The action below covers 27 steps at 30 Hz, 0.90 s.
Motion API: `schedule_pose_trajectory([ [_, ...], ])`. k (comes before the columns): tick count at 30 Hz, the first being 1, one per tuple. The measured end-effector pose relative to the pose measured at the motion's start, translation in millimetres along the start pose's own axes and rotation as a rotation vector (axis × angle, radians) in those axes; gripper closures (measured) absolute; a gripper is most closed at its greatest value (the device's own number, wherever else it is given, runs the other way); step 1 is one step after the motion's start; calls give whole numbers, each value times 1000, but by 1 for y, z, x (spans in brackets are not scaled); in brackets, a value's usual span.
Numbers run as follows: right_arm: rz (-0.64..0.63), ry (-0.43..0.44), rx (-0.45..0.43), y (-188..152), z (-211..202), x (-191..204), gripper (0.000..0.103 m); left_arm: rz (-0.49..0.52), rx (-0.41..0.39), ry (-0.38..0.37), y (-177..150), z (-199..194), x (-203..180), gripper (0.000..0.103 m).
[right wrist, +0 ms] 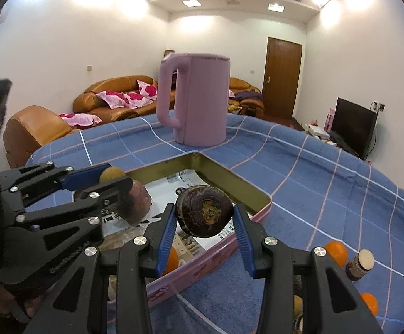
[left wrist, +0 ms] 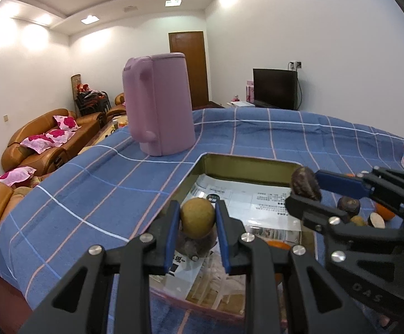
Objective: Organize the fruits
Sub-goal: 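Carry the kiwi and the dark brown fruit over the pink tin with both tools, then open both tools to drop the kiwi and dark brown fruit into the tin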
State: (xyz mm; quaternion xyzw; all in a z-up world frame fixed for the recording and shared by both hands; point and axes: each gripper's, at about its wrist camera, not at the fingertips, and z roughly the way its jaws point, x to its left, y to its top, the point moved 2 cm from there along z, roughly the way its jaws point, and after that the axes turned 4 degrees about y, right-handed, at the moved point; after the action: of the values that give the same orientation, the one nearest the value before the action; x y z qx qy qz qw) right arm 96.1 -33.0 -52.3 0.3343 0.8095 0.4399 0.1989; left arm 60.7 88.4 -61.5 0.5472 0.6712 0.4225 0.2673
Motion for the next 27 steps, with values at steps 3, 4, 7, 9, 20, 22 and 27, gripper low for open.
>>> schedule_pose_trajectory([
  [3, 3, 7, 13, -1, 5, 0, 59, 7, 6, -4, 0, 1, -1, 76],
  [4, 3, 10, 16, -1, 6, 0, 59, 9, 9, -4, -1, 2, -2, 76],
  [7, 1, 16, 28, -1, 9, 2, 59, 10, 17, -7, -2, 4, -2, 76],
  [9, 0, 17, 36, 0, 12, 2, 59, 11, 21, -6, -2, 5, -2, 76],
  [20, 30, 56, 85, -1, 23, 0, 59, 15, 57, -4, -4, 12, -2, 76],
  [22, 31, 61, 86, -1, 24, 0, 59, 12, 63, -12, -5, 13, -2, 75],
  [27, 24, 50, 87, -2, 23, 1, 59, 6, 70, -12, -6, 14, 1, 73],
])
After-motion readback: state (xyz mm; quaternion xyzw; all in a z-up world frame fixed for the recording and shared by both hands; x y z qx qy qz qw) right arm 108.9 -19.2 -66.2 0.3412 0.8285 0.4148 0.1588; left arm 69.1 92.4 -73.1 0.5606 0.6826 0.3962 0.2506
